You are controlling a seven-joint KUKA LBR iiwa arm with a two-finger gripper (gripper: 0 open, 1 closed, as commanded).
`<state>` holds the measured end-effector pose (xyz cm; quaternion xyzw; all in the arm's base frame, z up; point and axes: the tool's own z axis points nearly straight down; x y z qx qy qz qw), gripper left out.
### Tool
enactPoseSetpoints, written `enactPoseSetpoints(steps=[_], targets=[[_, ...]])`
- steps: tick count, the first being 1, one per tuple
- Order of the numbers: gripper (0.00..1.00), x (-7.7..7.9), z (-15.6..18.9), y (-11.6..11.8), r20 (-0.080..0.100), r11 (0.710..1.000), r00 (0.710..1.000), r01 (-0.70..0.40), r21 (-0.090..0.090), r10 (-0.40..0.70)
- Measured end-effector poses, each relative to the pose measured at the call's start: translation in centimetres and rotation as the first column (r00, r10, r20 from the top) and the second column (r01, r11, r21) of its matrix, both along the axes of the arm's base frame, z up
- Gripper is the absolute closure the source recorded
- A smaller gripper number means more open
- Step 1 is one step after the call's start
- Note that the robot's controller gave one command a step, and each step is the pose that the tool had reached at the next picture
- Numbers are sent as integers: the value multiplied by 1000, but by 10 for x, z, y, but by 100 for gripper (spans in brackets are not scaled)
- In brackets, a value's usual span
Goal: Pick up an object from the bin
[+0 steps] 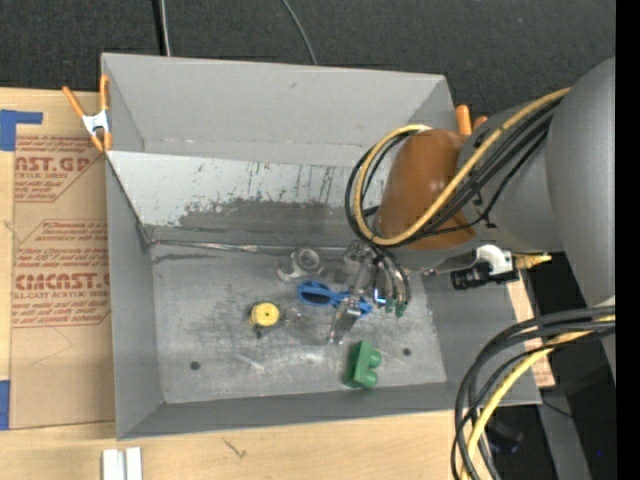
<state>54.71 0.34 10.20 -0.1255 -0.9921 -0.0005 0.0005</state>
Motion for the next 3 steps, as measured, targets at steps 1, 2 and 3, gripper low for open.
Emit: enactPoseSetpoints(steps=[1, 2, 3], targets=[[0, -10, -29, 3, 14, 997, 997, 79, 1, -79], [0, -8, -27, 4, 8, 997, 997, 79, 0, -79], [100, -7, -25, 4, 6, 997, 997, 77, 1, -78]])
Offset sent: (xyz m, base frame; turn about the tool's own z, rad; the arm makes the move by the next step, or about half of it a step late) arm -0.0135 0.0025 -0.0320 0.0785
